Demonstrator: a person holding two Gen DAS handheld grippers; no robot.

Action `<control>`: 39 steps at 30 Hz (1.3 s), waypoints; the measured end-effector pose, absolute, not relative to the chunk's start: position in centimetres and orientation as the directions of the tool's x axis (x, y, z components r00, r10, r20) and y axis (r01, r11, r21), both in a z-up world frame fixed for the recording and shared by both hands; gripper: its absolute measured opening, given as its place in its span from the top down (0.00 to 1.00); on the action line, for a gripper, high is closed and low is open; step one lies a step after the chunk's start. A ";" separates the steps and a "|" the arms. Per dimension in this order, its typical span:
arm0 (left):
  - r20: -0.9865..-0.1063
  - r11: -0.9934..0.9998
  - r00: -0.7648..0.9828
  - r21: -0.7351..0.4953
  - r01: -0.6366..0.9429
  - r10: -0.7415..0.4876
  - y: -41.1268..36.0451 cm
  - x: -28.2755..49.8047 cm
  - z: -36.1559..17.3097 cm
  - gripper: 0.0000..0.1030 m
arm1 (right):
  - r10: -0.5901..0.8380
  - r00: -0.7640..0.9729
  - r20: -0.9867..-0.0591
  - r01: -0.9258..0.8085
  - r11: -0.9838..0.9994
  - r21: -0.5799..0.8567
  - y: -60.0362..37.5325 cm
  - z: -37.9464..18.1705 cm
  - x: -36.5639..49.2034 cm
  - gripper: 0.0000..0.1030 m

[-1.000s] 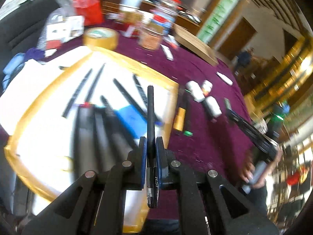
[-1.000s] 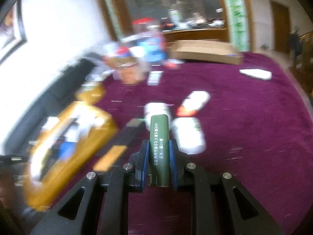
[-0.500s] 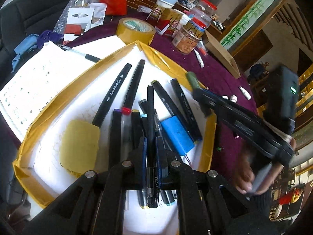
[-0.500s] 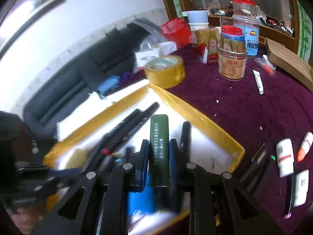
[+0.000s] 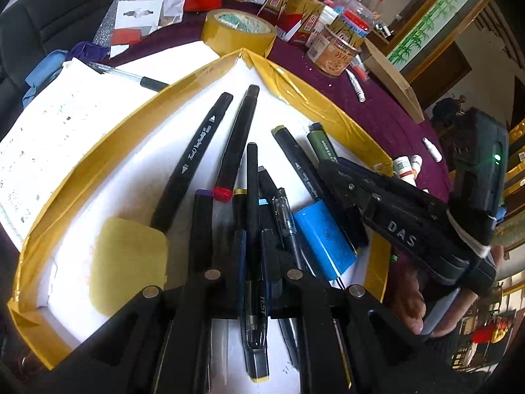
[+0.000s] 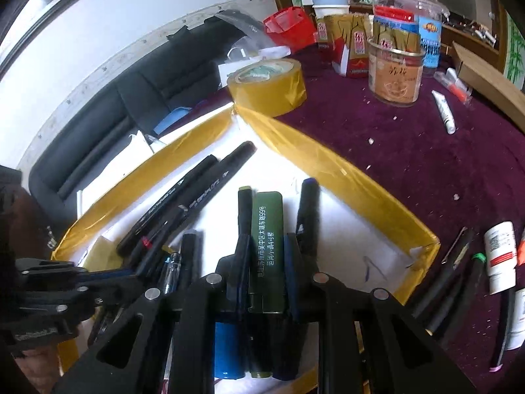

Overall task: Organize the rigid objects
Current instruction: 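Carry cylinder and pen into the white tray and open both tools, then move both tools back to the table toward the white pill bottles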

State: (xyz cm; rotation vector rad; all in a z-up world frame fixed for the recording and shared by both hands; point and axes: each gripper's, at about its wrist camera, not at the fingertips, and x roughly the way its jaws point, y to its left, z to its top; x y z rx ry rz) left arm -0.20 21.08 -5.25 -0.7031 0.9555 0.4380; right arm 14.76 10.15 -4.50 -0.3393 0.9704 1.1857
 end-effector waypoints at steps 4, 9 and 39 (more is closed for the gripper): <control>-0.859 0.708 0.508 -0.325 -0.627 0.055 21.1 0.2 -5.2 0.94 | 0.620 0.069 -0.782 -0.895 0.385 0.226 10.2 -4.6 14.3 0.82; -0.862 0.724 0.503 -0.308 -0.618 0.063 20.7 0.5 -5.0 0.91 | 0.629 0.067 -0.775 -0.897 0.378 0.229 10.2 -4.5 14.2 0.76; -0.786 0.847 0.618 -0.324 -0.421 0.007 7.1 3.1 -0.3 0.53 | 0.678 0.242 -0.694 -0.705 0.614 0.355 -10.0 0.8 27.0 0.55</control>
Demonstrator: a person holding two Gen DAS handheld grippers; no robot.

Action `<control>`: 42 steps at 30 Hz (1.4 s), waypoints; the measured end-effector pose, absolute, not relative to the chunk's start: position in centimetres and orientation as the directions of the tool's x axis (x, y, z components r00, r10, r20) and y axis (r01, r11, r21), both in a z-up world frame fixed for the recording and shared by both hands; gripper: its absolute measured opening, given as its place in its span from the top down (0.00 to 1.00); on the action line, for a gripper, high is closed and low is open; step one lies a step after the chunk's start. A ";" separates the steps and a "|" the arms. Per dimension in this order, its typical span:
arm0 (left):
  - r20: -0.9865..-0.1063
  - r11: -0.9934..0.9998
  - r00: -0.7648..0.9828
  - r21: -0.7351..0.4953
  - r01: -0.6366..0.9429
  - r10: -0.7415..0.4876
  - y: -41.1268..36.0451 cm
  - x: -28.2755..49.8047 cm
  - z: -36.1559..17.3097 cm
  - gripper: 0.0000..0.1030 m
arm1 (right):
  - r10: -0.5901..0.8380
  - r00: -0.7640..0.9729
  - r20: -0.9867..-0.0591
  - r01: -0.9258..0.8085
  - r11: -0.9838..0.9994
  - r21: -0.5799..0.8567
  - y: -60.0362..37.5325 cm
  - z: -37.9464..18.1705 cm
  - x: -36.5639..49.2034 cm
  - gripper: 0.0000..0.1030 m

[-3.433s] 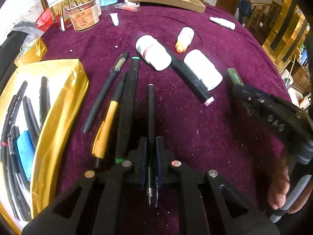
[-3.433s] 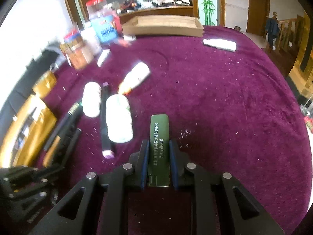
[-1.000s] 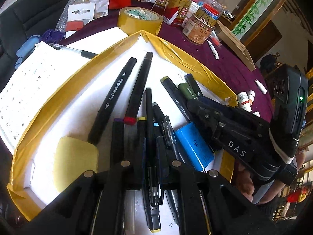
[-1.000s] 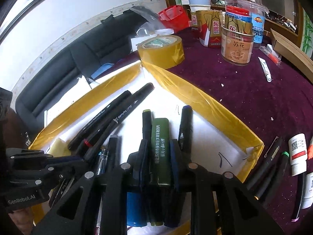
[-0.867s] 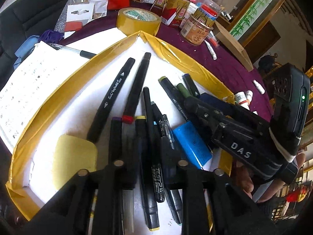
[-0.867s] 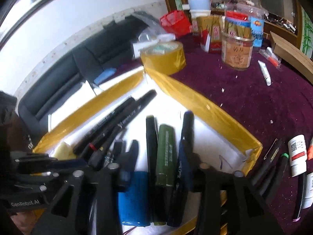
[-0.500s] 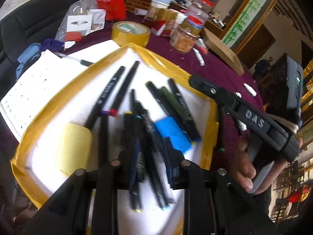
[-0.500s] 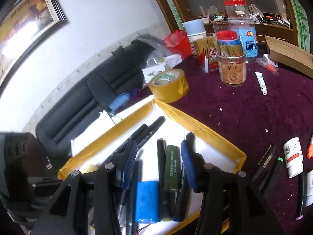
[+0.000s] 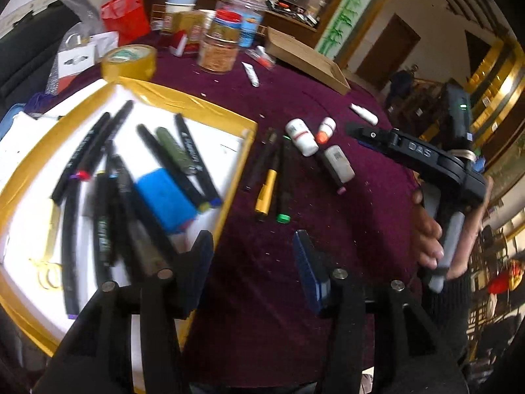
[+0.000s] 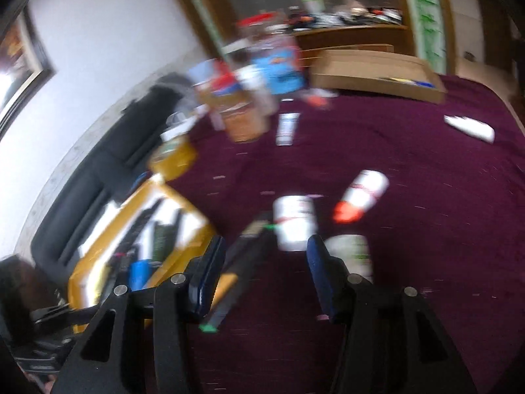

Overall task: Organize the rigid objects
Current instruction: 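Move both tools back to the table toward the white pill bottles, then grasp a white pill bottle with the right tool while the left tool grasps a black marker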

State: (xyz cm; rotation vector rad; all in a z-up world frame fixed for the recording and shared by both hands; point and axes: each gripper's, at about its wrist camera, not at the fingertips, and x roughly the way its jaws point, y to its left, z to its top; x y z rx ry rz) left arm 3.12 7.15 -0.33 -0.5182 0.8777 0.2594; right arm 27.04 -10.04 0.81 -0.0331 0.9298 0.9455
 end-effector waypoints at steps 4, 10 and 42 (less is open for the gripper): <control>-0.804 0.860 0.595 -0.298 -0.414 0.008 6.0 4.0 -0.6 0.53 | 0.671 0.253 -0.697 -0.579 0.682 0.446 -12.6 -3.3 30.7 0.55; -0.824 0.866 0.566 -0.287 -0.410 -0.005 5.1 5.8 -1.6 0.53 | 0.664 0.228 -0.712 -0.572 0.683 0.454 -11.6 -4.3 31.1 0.55; -0.924 0.877 0.382 -0.181 -0.445 0.003 0.9 25.8 -6.6 0.53 | 0.610 0.444 -0.656 -0.339 0.793 0.507 -18.4 -2.4 33.4 0.72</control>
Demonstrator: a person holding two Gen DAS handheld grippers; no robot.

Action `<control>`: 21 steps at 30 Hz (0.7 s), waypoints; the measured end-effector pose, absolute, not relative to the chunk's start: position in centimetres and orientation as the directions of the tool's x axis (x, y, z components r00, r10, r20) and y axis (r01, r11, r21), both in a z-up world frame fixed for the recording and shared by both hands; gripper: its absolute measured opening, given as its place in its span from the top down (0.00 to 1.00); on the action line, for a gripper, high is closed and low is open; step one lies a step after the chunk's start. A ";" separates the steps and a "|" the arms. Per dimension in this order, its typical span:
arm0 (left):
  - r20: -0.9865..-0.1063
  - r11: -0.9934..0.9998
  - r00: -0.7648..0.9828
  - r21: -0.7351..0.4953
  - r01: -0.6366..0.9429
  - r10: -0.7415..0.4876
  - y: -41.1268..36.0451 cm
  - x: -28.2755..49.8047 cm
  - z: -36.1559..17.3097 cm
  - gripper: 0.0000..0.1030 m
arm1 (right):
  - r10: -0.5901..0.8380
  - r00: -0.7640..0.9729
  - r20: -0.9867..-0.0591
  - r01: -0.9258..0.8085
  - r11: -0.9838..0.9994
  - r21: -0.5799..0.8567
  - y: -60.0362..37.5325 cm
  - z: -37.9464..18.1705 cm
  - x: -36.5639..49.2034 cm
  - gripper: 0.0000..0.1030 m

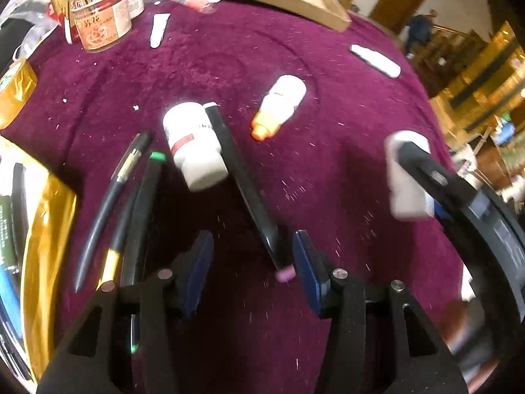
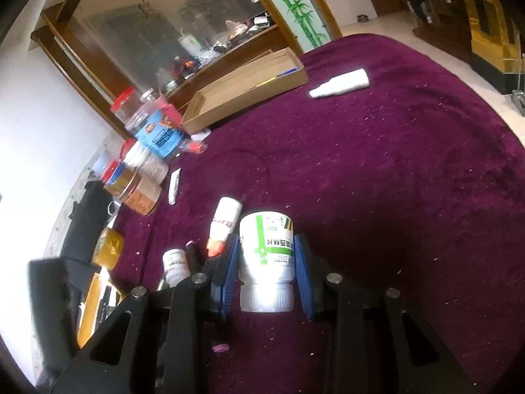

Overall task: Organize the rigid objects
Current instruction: 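Grasp a white pill bottle with the right tool while the left tool grasps a black marker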

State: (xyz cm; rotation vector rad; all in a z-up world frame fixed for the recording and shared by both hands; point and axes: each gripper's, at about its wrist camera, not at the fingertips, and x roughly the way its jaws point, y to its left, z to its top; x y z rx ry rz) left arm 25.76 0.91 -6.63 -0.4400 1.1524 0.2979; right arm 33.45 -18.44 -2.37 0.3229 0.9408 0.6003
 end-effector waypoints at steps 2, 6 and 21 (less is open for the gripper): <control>-0.931 0.875 0.363 -0.143 -0.462 0.039 1.0 26.8 -7.3 0.62 | 0.616 0.440 -0.654 -0.339 0.788 0.514 -18.5 -2.3 33.5 0.72; -0.923 0.899 0.368 -0.065 -0.434 0.111 0.0 26.2 -7.3 0.88 | 0.616 0.439 -0.654 -0.345 0.788 0.510 -18.5 -2.3 33.5 0.72; -0.905 0.960 0.402 0.024 -0.278 0.139 -2.6 19.5 -7.3 0.71 | 0.640 0.370 -0.673 -0.406 0.764 0.503 -16.6 -3.3 33.0 0.72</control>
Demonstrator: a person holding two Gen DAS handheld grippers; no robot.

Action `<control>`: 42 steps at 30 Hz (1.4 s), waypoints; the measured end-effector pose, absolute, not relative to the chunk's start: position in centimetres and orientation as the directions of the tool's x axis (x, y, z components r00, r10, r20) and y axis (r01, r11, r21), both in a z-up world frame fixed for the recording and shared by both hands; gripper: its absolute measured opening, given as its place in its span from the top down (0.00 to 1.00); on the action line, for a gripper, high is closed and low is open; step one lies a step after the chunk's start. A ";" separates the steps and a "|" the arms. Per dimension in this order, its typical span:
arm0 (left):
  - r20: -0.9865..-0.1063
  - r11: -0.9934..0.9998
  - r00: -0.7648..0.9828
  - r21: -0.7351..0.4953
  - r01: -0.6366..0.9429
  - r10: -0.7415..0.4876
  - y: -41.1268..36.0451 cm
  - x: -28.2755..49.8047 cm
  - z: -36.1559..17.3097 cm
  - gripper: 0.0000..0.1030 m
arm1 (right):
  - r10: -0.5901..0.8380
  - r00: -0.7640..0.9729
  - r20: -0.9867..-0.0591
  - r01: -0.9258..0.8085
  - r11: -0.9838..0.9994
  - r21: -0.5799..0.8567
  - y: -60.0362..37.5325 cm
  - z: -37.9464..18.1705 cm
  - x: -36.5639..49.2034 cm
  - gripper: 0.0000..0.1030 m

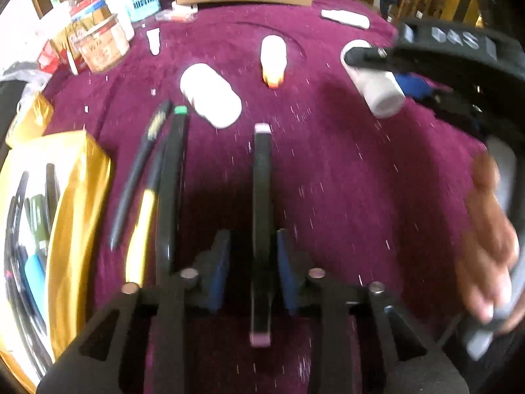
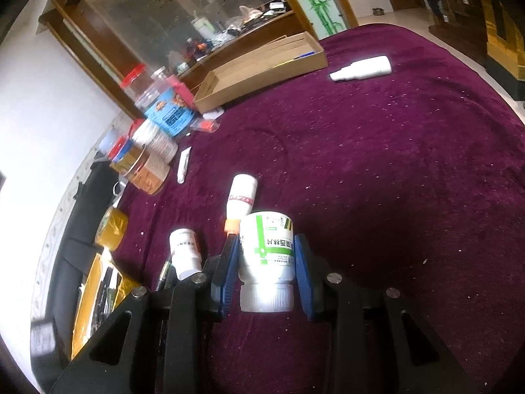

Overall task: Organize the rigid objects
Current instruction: 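Grasp a white pill bottle with the right tool while the left tool grasps a black marker, then carry bottle and marker into the white tray and open both tools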

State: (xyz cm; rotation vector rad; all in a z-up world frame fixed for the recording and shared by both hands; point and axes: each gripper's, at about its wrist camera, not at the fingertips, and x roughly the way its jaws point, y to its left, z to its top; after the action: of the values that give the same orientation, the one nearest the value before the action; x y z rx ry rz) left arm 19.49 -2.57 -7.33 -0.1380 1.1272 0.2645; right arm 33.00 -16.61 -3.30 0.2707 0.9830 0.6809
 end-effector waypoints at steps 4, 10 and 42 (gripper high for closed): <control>-0.900 0.965 0.411 0.038 -0.260 0.146 -3.3 19.5 -7.4 0.88 | 0.664 0.343 -0.664 -0.415 0.742 0.527 -16.5 -3.5 32.9 0.72; -0.895 0.948 0.444 -0.113 -0.296 0.032 -1.5 15.1 -5.1 0.88 | 0.730 0.316 -0.607 -0.523 0.667 0.530 -14.9 -2.4 31.2 0.72; -0.875 0.801 0.450 -0.134 -0.584 0.181 26.5 4.4 -3.8 0.88 | 0.696 -0.015 -0.718 -0.898 0.307 0.316 10.1 -3.1 13.7 0.71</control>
State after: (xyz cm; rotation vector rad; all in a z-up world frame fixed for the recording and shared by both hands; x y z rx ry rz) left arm 4.36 26.48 -3.81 -0.4550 1.0003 0.4937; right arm 13.68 10.07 -3.10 -0.2691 0.9352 1.2881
